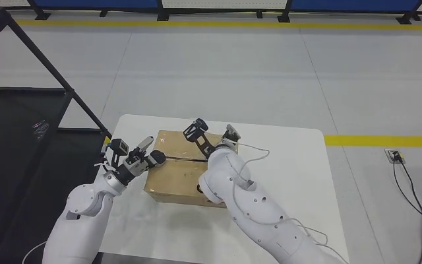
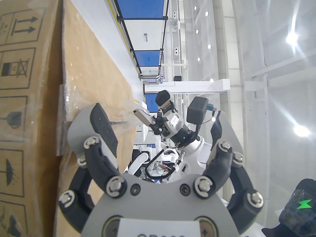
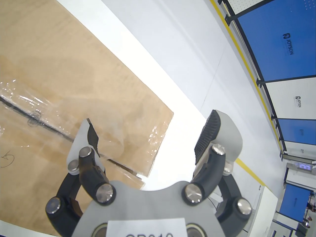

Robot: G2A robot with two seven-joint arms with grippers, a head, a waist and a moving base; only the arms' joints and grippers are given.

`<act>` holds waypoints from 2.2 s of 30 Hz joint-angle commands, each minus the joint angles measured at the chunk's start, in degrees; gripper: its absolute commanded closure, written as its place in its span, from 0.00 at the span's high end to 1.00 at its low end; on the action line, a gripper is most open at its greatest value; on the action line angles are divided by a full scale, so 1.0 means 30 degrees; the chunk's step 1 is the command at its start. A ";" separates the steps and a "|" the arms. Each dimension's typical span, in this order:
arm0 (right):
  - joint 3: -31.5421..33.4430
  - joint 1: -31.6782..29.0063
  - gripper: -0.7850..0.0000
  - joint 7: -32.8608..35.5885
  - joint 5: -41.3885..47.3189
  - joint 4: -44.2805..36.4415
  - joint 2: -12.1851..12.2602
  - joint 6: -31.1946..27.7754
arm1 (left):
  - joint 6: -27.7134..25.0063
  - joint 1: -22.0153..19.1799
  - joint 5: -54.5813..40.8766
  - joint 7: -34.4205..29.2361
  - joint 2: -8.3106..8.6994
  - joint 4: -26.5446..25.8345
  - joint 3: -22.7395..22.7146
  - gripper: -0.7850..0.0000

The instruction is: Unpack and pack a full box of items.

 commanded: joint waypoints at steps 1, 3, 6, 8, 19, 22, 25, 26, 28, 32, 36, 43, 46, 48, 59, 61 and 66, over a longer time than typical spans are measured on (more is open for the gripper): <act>0.0121 0.0030 1.00 0.0032 -0.0092 0.0156 -0.0079 0.0236 | -0.0006 0.0015 0.0005 0.0037 0.0004 -0.0014 0.0000 1.00; 0.0194 0.0046 1.00 0.0076 -0.0219 0.0278 -0.0167 0.0327 | -0.0002 0.0030 0.0007 0.0043 0.0010 -0.0033 -0.0004 1.00; 0.0383 0.0012 1.00 0.0119 -0.0559 0.0398 -0.0283 0.0809 | 0.0000 0.0055 0.0001 0.0059 0.0018 -0.0065 -0.0003 1.00; 0.0519 -0.0025 1.00 0.0157 -0.0905 0.0462 -0.0347 0.1161 | 0.0005 0.0068 0.0013 0.0023 0.0026 -0.0091 -0.0003 1.00; 0.2014 -0.1337 1.00 0.0388 -0.2226 -0.0976 -0.0350 0.1426 | 0.0096 0.0095 0.0038 0.0063 0.0038 -0.0236 0.0099 1.00; 0.2449 -0.1809 1.00 0.0530 -0.2757 -0.1410 -0.0315 0.1429 | 0.0103 0.0077 0.0070 0.0054 0.0035 -0.0262 0.0168 1.00; 0.2871 -0.2257 1.00 0.0574 -0.3054 -0.1879 -0.0295 0.1289 | 0.0096 0.0050 0.0138 0.0081 0.0033 -0.0264 0.0226 1.00; 0.3024 -0.2430 1.00 0.0543 -0.3139 -0.2067 -0.0285 0.1270 | 0.0096 0.0040 0.0137 0.0087 0.0033 -0.0258 0.0236 1.00; 0.3297 -0.2800 1.00 0.0475 -0.3319 -0.2429 -0.0265 0.1192 | 0.0094 0.0024 0.0133 0.0096 0.0033 -0.0244 0.0252 1.00; 0.3771 -0.3502 1.00 0.0353 -0.3709 -0.3204 -0.0238 0.1074 | 0.0153 -0.0022 0.0130 0.0131 0.0029 -0.0230 0.0308 1.00; 0.4167 -0.4120 1.00 0.0274 -0.4012 -0.3902 -0.0231 0.0860 | 0.0144 -0.0066 0.0212 0.0151 0.0022 -0.0231 0.0402 1.00; 0.5555 -0.5307 1.00 -0.0891 -0.1521 -0.6068 -0.0305 0.1115 | 0.0116 -0.0089 0.0200 0.0165 0.0025 -0.0191 0.0439 1.00; 0.6456 -0.5680 1.00 -0.2669 0.1729 -0.7031 -0.0442 0.1911 | 0.0102 -0.0085 0.0185 0.0191 0.0026 -0.0183 0.0448 1.00; 0.7072 -0.5766 1.00 -0.3752 0.3973 -0.7119 -0.0507 0.1855 | 0.0094 -0.0085 0.0165 0.0159 0.0026 -0.0182 0.0461 1.00; 0.8542 -0.4415 1.00 -0.5124 1.2767 -0.4781 -0.0664 -0.1360 | 0.0076 0.0016 0.0096 0.0220 0.0051 -0.0293 0.0391 1.00; 0.8828 -0.3619 1.00 -0.3893 1.3730 -0.3575 -0.0618 -0.1882 | 0.0064 0.0047 0.0066 0.0178 0.0053 -0.0319 0.0398 1.00; 0.8663 -0.3064 1.00 -0.3845 1.2395 -0.3188 -0.0563 -0.1491 | 0.0048 0.0085 0.0022 0.0153 0.0058 -0.0348 0.0408 1.00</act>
